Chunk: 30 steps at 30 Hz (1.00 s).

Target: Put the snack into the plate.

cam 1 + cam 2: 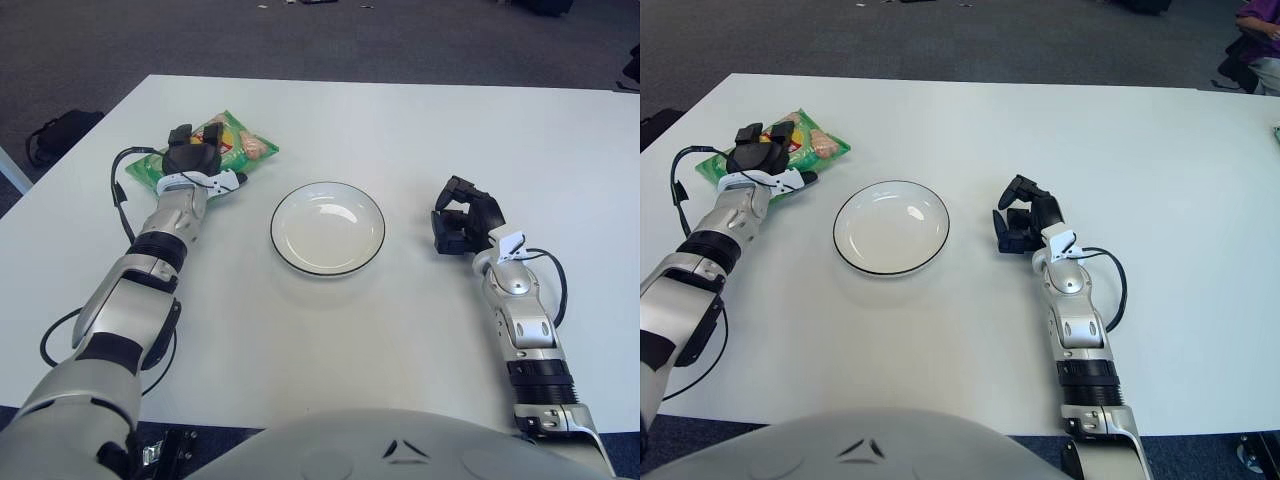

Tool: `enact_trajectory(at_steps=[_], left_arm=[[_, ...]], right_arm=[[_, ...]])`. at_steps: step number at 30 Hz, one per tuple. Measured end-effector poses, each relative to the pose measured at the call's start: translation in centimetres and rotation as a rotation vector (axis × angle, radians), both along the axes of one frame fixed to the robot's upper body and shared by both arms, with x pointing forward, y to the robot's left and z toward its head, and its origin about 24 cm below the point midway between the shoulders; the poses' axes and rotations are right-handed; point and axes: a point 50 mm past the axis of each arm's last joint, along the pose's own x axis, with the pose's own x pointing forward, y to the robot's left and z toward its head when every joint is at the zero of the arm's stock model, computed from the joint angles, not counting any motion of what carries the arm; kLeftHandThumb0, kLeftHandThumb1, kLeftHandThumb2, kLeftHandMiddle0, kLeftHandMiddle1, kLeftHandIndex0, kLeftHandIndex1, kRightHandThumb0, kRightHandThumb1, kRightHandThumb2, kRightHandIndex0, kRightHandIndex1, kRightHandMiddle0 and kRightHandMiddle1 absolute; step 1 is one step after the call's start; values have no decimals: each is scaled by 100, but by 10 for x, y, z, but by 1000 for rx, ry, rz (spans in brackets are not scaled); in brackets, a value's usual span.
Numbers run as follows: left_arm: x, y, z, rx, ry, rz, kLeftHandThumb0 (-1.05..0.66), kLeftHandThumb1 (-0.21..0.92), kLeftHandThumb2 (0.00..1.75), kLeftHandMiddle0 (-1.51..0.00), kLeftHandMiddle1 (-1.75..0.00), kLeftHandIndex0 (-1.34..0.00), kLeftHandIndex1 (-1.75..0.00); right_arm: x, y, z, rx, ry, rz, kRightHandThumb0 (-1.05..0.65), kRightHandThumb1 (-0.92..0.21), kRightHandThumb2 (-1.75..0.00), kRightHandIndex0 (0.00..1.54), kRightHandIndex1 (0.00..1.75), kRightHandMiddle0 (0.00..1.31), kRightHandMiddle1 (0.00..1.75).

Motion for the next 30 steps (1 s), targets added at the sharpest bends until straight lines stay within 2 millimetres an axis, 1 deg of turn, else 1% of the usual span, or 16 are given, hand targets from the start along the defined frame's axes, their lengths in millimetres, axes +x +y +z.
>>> enact_trajectory(at_steps=[1,2,3,4,5,6,7,8,9,10,13,18,23,25,30], left_arm=[[0,0,0,-5,-6,0,-73,82,50,-6,-161,0,-119],[0,0,-1,-12,-16,-3,-69,77,56,-8,-164,0,-129],[-1,0,-1,-19,-24,-5,-44,70,72,-21,-168,-9,-143],[-1,0,-1,-27,-32,-7,-28,57,93,-34,-170,-20,-153],[-1,0,-1,-32,-38,-9,-23,52,100,-39,-171,-24,-157],[-1,0,-1,-35,-45,-13,-15,39,115,-51,-165,-37,-163],[-1,0,-1,-38,-50,-16,-9,31,125,-58,-161,-46,-167],[-1,0,-1,-41,-56,-20,-7,28,129,-61,-159,-49,-169],[-2,0,-1,-45,-61,-22,-5,21,136,-68,-154,-56,-171],[-1,-1,-1,-49,-65,-26,-3,16,140,-73,-150,-60,-172],[-2,-1,0,-58,-81,-33,-1,6,149,-85,-140,-69,-174],[-2,0,0,-50,-117,-35,0,-2,156,-93,-136,-74,-175],[-4,0,-1,-43,-140,-35,0,-4,159,-95,-137,-74,-175],[-4,0,-1,-52,-144,-35,0,-3,159,-95,-140,-71,-175],[-2,0,5,-93,-164,-49,0,-2,161,-91,-150,-69,-175]], right_arm=[[0,0,0,0,1,2,-50,-27,-137,128,175,65,175],[0,0,0,-1,2,4,-50,-27,-137,129,175,65,175],[0,0,0,-2,2,5,-50,-27,-137,129,175,65,175],[0,0,0,-2,3,6,-50,-27,-137,129,175,65,175],[0,0,0,-3,3,7,-50,-27,-137,129,175,65,175],[0,0,0,-4,4,8,-50,-27,-137,129,175,65,175],[0,0,0,-4,5,10,-50,-27,-137,129,175,65,175],[0,0,0,-5,6,11,-50,-27,-137,129,175,65,175],[0,0,0,-6,6,12,-50,-28,-137,129,175,65,175],[0,0,0,-7,6,12,-50,-28,-136,129,175,65,175],[0,0,0,-8,8,15,-50,-28,-136,129,175,65,175],[1,1,0,-9,12,18,-50,-28,-136,128,175,65,175],[1,1,0,-9,13,25,-50,-28,-136,128,175,65,175],[1,1,0,-10,13,29,-50,-28,-136,128,175,64,175],[1,1,1,-13,11,36,-50,-28,-136,128,175,65,175]])
